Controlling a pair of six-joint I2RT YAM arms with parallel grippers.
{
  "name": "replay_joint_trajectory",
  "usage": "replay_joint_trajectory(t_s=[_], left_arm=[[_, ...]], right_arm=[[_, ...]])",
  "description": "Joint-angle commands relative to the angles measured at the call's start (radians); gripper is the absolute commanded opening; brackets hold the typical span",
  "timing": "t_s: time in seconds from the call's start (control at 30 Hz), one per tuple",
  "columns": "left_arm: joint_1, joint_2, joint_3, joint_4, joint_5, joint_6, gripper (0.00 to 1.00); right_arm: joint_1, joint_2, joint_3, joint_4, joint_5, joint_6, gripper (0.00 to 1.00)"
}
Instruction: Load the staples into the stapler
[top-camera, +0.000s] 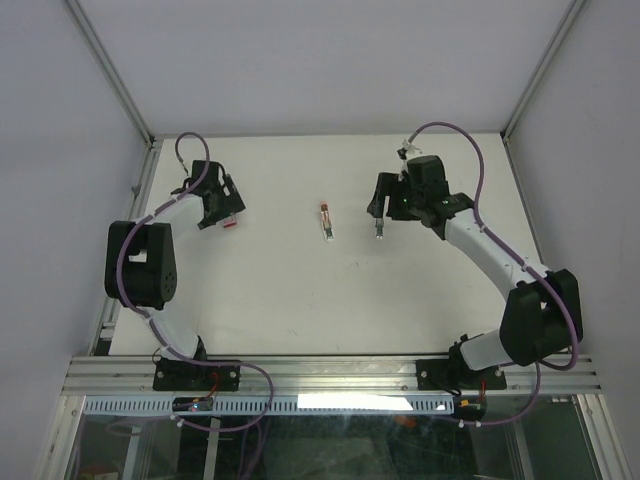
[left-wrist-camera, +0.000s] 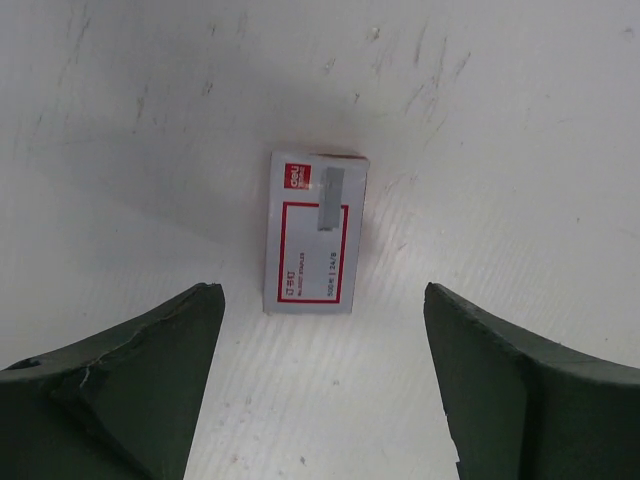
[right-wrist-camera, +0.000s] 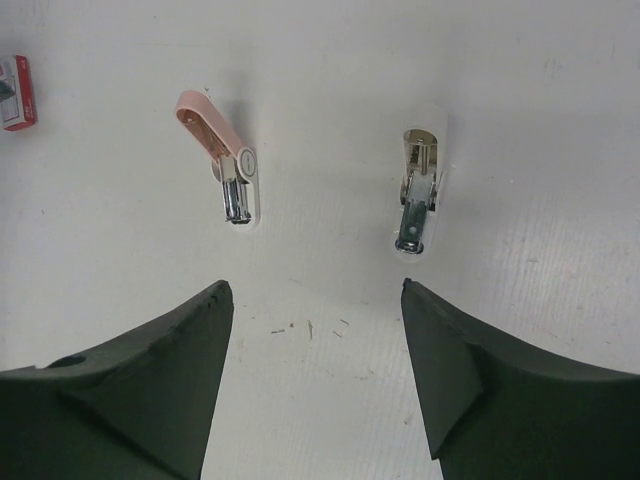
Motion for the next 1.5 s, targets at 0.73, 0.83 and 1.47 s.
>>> replay_joint_trajectory(t_s=[0.73, 0.83, 1.47], left_arm=[[-0.002, 0.223, 0.231, -0.038, -0.094, 0.135, 0.47], [-0.002, 0.219, 0.228, -0.043, -0.095, 0.141, 0.41], [-0.437, -0.059, -0.038, -0.068, 0.033, 0.286, 0.35]], right_arm=[[-0.047, -0.02, -0.024, 0.117, -0.135, 0.135, 0.66], [-0.049, -0.022, -0.025, 0.118, -0.145, 0.134, 0.66], [-0.051, -0.093, -0.19, 0.204, -0.361, 0.165, 0.62]])
